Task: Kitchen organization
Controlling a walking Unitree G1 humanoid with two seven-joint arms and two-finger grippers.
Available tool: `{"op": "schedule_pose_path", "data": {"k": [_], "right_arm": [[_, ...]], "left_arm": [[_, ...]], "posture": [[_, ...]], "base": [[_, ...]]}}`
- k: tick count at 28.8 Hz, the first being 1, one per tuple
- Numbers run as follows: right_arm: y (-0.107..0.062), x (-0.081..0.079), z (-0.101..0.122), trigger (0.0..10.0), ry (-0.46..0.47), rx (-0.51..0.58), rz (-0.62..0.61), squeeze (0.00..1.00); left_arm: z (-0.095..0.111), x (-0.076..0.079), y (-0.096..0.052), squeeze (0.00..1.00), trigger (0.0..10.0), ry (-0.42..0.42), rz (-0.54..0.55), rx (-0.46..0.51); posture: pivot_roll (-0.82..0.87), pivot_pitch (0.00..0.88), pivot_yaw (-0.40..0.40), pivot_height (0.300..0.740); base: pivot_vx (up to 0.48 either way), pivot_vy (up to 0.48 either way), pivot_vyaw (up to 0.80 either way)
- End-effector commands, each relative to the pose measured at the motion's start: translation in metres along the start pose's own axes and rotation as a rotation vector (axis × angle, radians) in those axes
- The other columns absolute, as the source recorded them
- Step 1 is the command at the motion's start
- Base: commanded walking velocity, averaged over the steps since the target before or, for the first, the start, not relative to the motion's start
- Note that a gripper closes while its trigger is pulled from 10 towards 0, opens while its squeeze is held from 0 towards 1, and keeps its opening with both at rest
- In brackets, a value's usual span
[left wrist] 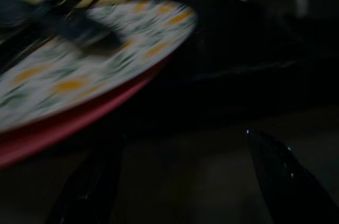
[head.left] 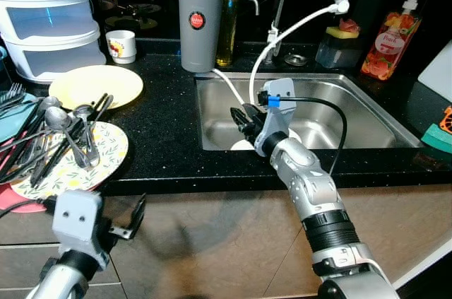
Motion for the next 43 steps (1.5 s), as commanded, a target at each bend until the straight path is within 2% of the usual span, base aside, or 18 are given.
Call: {"op": "schedule_pose_path", "data": {"k": [1, 4, 5, 10, 15, 17, 22, 26, 28, 34, 36, 42, 43], "right_arm": [[0.0, -0.001, -0.006, 10.0, -0.009, -0.028, 0.011, 0.0], [-0.002, -0.001, -0.012, 10.0, -0.002, -0.044, 0.017, 0.0], [-0.003, -0.001, -0.014, 10.0, 0.011, -0.049, 0.021, 0.0], [-0.004, -0.002, -0.015, 10.0, 0.016, -0.05, 0.022, 0.0], [-0.004, -0.002, -0.016, 10.0, 0.017, -0.052, 0.026, 0.0], [-0.004, -0.002, -0.016, 10.0, 0.017, -0.052, 0.027, 0.0], [-0.003, -0.003, -0.016, 10.0, 0.019, -0.051, 0.034, 0.0], [-0.002, -0.005, -0.016, 10.0, 0.021, -0.051, 0.041, 0.0], [-0.002, -0.005, -0.016, 10.0, 0.02, -0.051, 0.043, 0.0], [-0.001, -0.005, -0.015, 10.0, 0.02, -0.049, 0.045, 0.0], [-0.001, -0.005, -0.015, 10.0, 0.02, -0.048, 0.045, 0.0], [-0.001, -0.006, -0.015, 10.0, 0.018, -0.045, 0.045, 0.0], [-0.001, -0.006, -0.015, 10.0, 0.018, -0.045, 0.045, 0.0]], "left_arm": [[0.009, -0.002, -0.005, 0.0, 10.0, -0.019, 0.024, 0.044], [0.007, -0.001, -0.012, 0.0, 10.0, -0.028, 0.026, 0.038], [0.004, 0.0, -0.019, 0.0, 10.0, -0.028, 0.032, 0.025], [0.003, 0.0, -0.027, 0.0, 10.0, -0.042, 0.066, 0.031], [0.005, -0.024, -0.047, 0.0, 10.0, -0.104, 0.277, 0.08], [0.006, -0.027, -0.05, 0.0, 10.0, -0.112, 0.301, 0.086], [0.018, -0.05, -0.062, 0.0, 10.0, -0.153, 0.424, 0.163], [0.033, -0.071, -0.067, 0.0, 10.0, -0.134, 0.539, 0.234], [0.036, -0.075, -0.067, 0.0, 10.0, -0.127, 0.56, 0.247], [0.045, -0.077, -0.057, 0.0, 10.0, -0.128, 0.52, 0.274], [0.05, -0.073, -0.05, 0.0, 10.0, -0.129, 0.478, 0.284], [0.06, -0.043, -0.029, 0.0, 10.0, -0.116, 0.302, 0.283], [0.06, -0.043, -0.029, 0.0, 10.0, -0.116, 0.302, 0.283]], "posture": [[0.07, 0.081, -0.047, 0.74], [0.07, 0.082, -0.047, 0.74], [0.07, 0.084, -0.046, 0.74], [0.07, 0.084, -0.046, 0.74], [0.07, 0.088, -0.048, 0.74], [0.07, 0.088, -0.048, 0.74], [0.08, 0.088, -0.052, 0.74], [0.08, 0.084, -0.059, 0.74], [0.08, 0.084, -0.059, 0.74], [0.08, 0.081, -0.06, 0.74], [0.08, 0.079, -0.06, 0.74], [0.08, 0.069, -0.054, 0.74], [0.08, 0.069, -0.054, 0.74]], "base": [[0.0, 0.0, 0.0], [0.0, 0.0, 0.0], [0.0, 0.0, 0.0], [0.0, 0.0, 0.0], [0.0, 0.0, 0.0], [0.0, 0.0, 0.0], [0.0, 0.0, 0.0], [0.0, 0.0, 0.0], [0.0, 0.0, 0.0], [0.0, 0.0, 0.0], [0.0, 0.0, 0.0], [0.0, 0.0, 0.0], [0.0, 0.0, 0.0]]}}
Point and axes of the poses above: a point about 5 cm out from each wrist's last joint towards the gripper, its own y axis pointing out of the wrist towards the gripper, its own z axis along the axis of the wrist's last joint, x = y × z, the point moved 5 cm from there along y, pointing out of the wrist towards the gripper, and after that the axes turned 9 degrees about -y, right-handed, at the moved point
